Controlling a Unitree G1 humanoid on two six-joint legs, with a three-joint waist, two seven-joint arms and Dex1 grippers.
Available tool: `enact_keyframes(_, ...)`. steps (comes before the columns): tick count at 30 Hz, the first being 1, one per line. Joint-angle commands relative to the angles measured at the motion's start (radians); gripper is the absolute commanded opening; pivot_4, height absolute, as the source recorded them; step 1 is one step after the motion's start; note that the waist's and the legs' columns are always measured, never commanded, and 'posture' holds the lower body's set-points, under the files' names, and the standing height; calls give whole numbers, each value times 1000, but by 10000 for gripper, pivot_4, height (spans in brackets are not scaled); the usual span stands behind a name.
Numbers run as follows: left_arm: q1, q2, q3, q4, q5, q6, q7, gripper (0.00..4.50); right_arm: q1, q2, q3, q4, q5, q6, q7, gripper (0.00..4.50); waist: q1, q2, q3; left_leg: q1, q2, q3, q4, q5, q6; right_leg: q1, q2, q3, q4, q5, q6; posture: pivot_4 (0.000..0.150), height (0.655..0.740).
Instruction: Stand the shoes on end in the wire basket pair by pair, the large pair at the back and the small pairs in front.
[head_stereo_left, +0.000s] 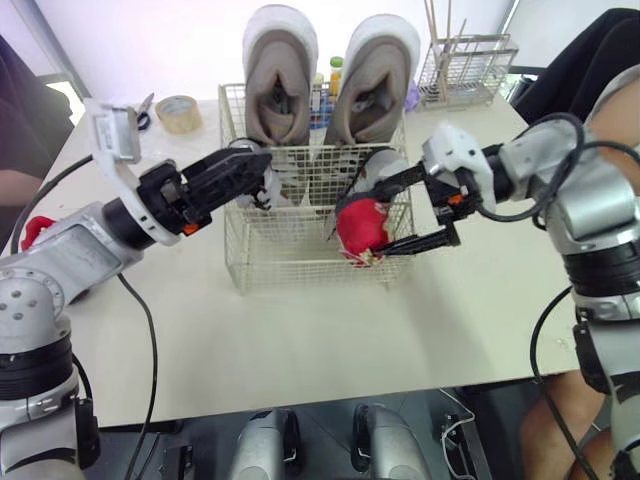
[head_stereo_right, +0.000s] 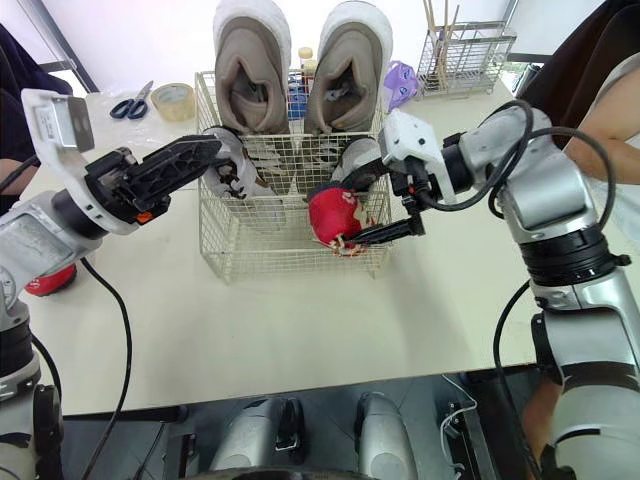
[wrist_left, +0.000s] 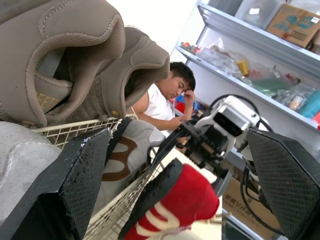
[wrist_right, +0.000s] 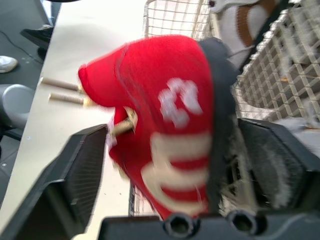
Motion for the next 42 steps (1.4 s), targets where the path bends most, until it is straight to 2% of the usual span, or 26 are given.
enact_keyframes(1, 5, 4, 23, -29, 1, -18, -5, 45000, -36, -34, -87, -56, 31, 20, -23, 44463, -1, 0, 0, 0, 0, 0, 0, 0, 0, 0, 0, 0, 0, 0, 0, 1500, 7400)
enact_keyframes(6, 13, 0, 22, -35, -2, -22, 2, 45000, -60, -59, -128, -77, 54, 56, -39, 44463, -2, 0, 0, 0, 0, 0, 0, 0, 0, 0, 0, 0, 0, 0, 0, 1500, 7400)
enact_keyframes(13, 35, 8, 33, -40, 1, -21, 6, 45000, -80, -31, -178, -102, 139, 133, -73, 44463, -2, 0, 0, 0, 0, 0, 0, 0, 0, 0, 0, 0, 0, 0, 0, 1500, 7400)
enact_keyframes(18, 51, 76, 95, -27, 58, -31, -5, 45000, -142, 56, -235, -70, 242, 194, -138, 44463, -4, 0, 0, 0, 0, 0, 0, 0, 0, -1, 0, 0, 0, 0, 0, 1500, 7400)
enact_keyframes(21, 56, 137, 180, -8, 113, -56, 65, 45000, -179, 122, -284, -55, 368, 295, -163, 44463, -5, 0, 0, 0, 1, 0, -1, 0, 0, -2, 0, 0, 0, 0, 0, 1500, 7400)
enact_keyframes(27, 75, 272, 331, 129, 308, -26, 387, 45000, -210, 174, -312, -17, 494, 359, -130, 44463, -1, 0, 0, 0, 0, 0, -2, -1, 0, -2, -1, 0, 0, 0, 0, 1500, 7400)
enact_keyframes(33, 119, 366, 388, 360, 559, 66, 618, 45000, -208, 199, -274, 27, 459, 294, -109, 44463, -4, 0, 0, -1, 0, 1, -3, -2, -2, -4, -1, 0, 1, 0, 0, 1500, 7400)
enact_keyframes(35, 163, 374, 396, 419, 654, 61, 629, 45000, -206, 207, -270, 29, 455, 281, -108, 44463, -4, 0, 0, -2, 0, 2, -4, -2, -3, -6, 0, 1, 2, 0, 0, 1500, 7400)
enact_keyframes(37, 168, 351, 433, 470, 682, 69, 641, 45000, -198, 210, -266, 25, 452, 271, -111, 44463, -5, 0, 0, -4, 0, 3, -4, -2, -3, -8, 0, 1, 2, 0, 0, 1500, 7400)
enact_keyframes(42, 154, 346, 413, 642, 794, 6, 542, 45000, -175, 201, -272, -1, 461, 280, -130, 44463, 0, -3, -2, -12, 0, 3, -3, -2, -4, -15, -1, 0, 2, 1, -1, 1500, 7400)
